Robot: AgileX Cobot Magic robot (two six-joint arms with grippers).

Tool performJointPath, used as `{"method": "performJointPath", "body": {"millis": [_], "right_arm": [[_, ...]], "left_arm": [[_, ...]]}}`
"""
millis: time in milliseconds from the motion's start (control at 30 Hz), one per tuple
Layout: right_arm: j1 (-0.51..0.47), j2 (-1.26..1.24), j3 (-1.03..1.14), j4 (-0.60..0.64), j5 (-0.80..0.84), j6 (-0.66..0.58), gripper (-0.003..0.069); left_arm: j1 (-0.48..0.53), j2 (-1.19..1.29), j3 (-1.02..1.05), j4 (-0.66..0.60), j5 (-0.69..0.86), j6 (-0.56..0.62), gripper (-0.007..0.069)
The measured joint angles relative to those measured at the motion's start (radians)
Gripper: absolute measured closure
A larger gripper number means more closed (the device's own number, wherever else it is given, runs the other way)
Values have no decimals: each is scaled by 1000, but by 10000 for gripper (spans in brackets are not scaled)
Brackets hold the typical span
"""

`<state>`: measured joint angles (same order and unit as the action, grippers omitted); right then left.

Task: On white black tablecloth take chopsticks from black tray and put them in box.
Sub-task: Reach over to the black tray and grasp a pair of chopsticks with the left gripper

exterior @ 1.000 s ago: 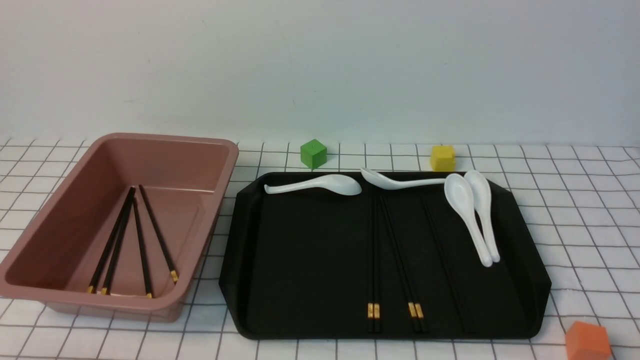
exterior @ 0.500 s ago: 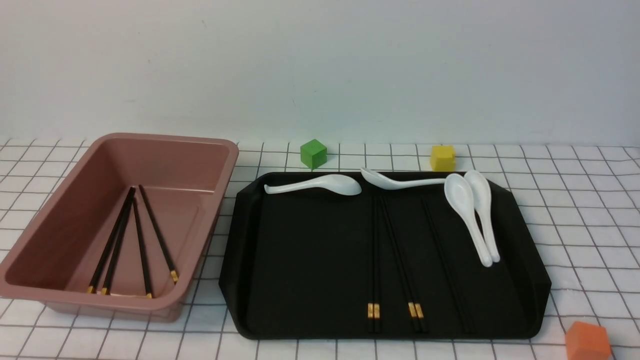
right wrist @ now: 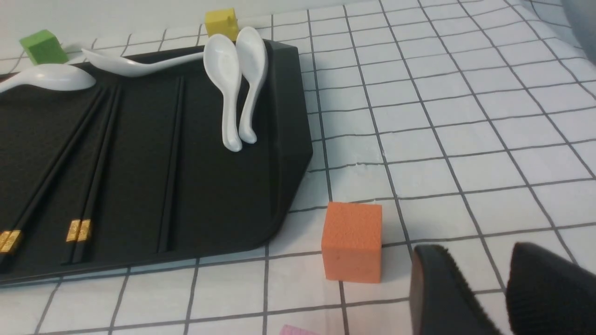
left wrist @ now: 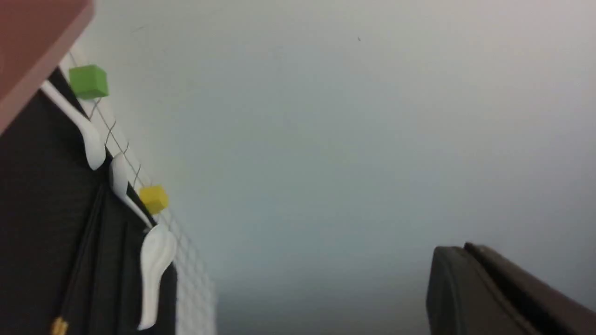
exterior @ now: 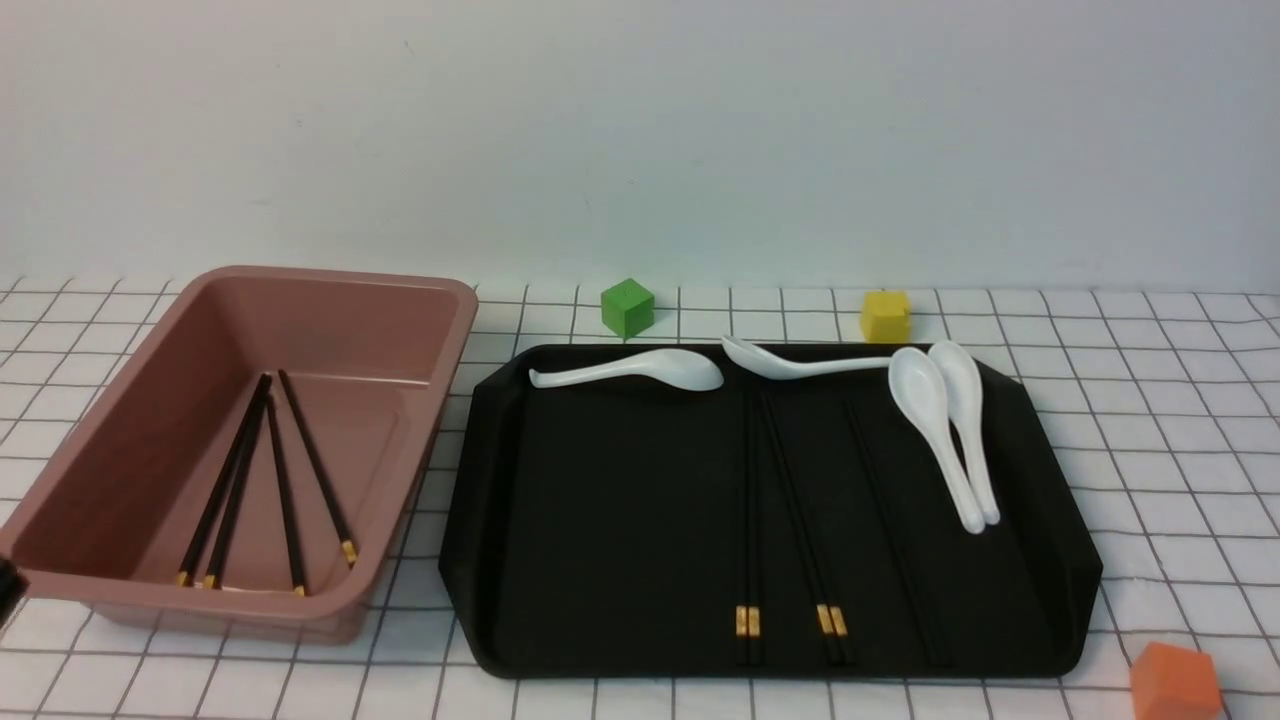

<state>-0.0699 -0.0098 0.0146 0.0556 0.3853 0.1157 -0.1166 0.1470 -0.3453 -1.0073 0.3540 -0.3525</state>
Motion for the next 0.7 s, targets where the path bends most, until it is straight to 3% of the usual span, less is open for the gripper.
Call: {"method": "performJointPath", "body": {"millis": [167,200,267,367,467,600,700], "right_arm": [[0,0,0,0,0,0,419],[0,0,0,0,0,0,419],[0,0,0,0,0,0,419],[0,0,0,0,0,0,419],[0,0,0,0,0,0,419],[0,0,0,0,0,0,419],[0,0,0,0,0,0,419]], "left_arm": [[0,374,-258,249,573,68,637],[0,407,-275,261,622,73,637],[0,598,-353,418,820,104,637],[0,793,-401,581,862,92,637],[-13,930,-415,619,859,61,637],[-156,1114,-425,603,778,22,637],[-287,1198,-465,613,650,-71,637]]}}
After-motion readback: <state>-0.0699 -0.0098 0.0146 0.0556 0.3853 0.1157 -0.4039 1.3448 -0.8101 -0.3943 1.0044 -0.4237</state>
